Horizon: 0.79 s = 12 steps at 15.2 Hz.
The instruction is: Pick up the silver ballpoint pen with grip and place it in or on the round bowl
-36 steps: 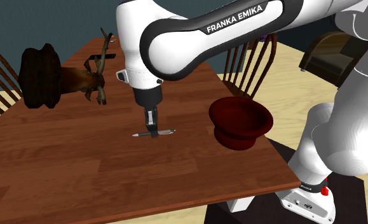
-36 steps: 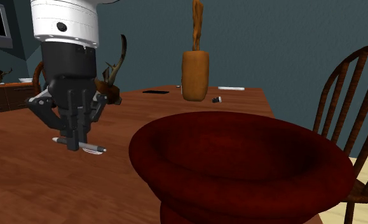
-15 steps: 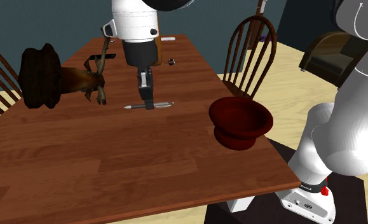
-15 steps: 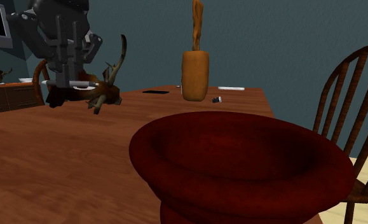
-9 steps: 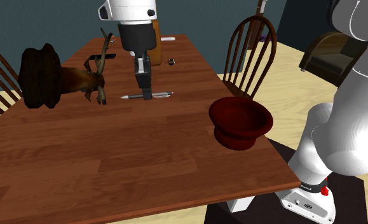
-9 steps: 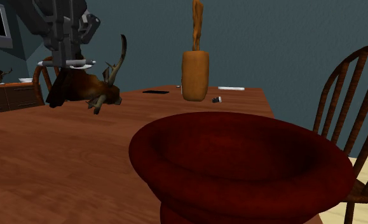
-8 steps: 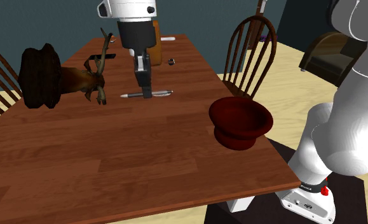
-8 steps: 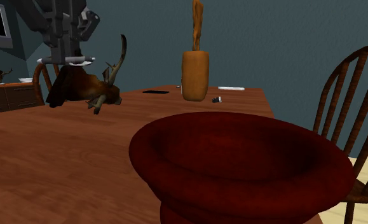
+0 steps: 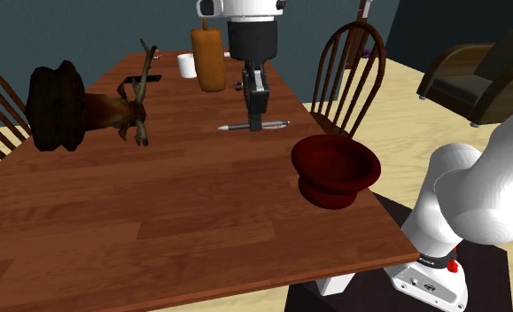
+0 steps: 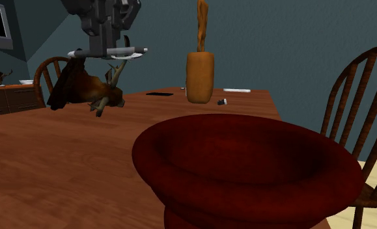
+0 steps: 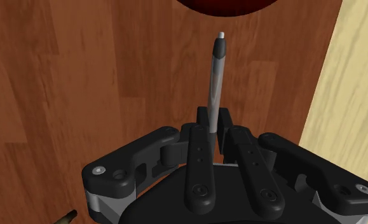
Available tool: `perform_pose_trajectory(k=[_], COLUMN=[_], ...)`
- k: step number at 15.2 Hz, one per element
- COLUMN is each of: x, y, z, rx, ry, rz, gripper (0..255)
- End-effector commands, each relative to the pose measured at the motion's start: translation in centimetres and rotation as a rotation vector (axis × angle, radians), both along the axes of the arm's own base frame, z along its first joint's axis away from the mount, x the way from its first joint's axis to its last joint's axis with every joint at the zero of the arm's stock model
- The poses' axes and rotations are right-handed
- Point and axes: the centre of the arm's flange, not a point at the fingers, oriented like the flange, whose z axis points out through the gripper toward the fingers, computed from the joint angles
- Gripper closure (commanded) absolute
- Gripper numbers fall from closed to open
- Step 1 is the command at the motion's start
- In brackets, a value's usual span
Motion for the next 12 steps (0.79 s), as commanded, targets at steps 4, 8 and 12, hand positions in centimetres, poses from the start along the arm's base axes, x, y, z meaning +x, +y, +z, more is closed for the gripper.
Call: perform_pose_trajectory(k=[4,8,12], x=[-4.7,-8.6,-12.5], y=[-4.4,-7.9,-11.5], z=[0.3,0.4,0.6], rx=[0.001,0.001,0.001], ry=[0.0,0.0,0.0], rz=[0.0,0.0,0.0], gripper=[255,255,255])
